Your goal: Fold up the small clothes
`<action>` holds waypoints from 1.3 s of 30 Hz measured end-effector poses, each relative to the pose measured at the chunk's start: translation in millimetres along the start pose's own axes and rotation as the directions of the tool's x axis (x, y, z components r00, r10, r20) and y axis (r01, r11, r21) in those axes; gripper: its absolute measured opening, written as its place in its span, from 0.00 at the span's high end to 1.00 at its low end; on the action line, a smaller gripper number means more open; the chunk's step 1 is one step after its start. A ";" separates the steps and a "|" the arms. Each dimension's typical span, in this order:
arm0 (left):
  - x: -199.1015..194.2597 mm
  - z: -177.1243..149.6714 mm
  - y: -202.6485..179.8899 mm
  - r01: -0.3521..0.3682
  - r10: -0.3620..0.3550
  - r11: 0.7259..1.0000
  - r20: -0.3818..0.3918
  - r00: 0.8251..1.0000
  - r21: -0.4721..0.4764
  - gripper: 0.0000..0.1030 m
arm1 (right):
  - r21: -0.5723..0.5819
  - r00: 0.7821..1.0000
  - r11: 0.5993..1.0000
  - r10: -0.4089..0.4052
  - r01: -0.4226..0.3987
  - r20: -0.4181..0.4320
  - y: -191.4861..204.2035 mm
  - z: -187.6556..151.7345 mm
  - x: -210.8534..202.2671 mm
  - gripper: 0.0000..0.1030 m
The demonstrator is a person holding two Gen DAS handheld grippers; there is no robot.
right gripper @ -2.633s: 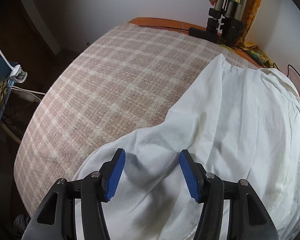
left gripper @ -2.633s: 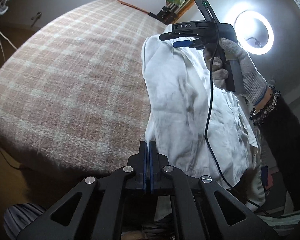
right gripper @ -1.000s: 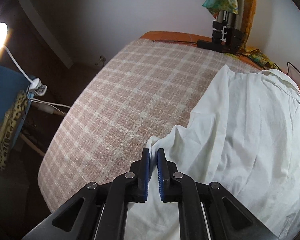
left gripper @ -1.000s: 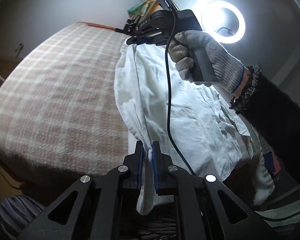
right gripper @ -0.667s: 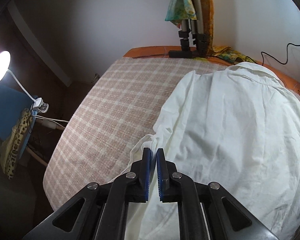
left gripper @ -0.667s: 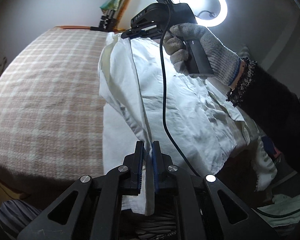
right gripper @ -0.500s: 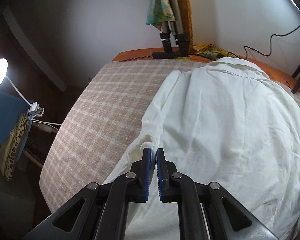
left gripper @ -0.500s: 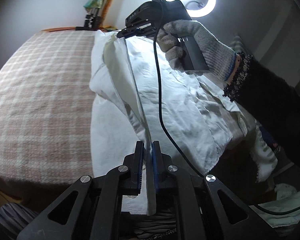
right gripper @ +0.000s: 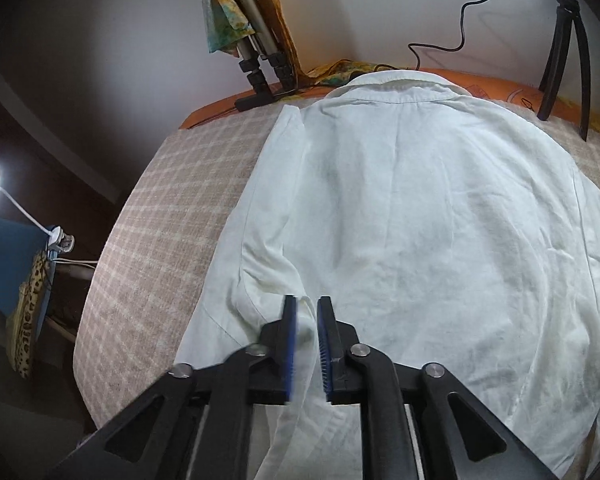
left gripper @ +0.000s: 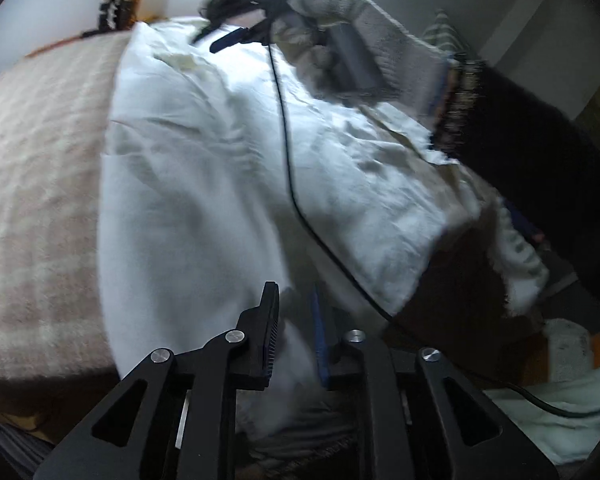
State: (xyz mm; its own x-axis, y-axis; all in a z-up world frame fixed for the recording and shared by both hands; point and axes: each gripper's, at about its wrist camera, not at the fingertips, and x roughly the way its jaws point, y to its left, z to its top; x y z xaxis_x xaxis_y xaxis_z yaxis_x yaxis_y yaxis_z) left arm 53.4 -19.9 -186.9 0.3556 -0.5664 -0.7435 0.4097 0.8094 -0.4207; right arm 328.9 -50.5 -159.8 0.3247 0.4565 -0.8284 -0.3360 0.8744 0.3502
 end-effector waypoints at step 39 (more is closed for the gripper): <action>-40.4 -32.7 90.3 0.048 -0.007 0.935 0.116 0.993 -0.352 0.96 | -0.051 0.999 0.999 -0.012 0.010 -0.036 10.0 3.1 43.3 0.82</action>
State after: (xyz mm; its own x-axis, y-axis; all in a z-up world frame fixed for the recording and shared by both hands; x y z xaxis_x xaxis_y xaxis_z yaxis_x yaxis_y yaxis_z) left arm 48.6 81.1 -211.8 0.4475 -0.5864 -0.6752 0.1045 0.7841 -0.6118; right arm 342.3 -21.5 -190.8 0.2968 0.4400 -0.8476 -0.3773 0.8694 0.3192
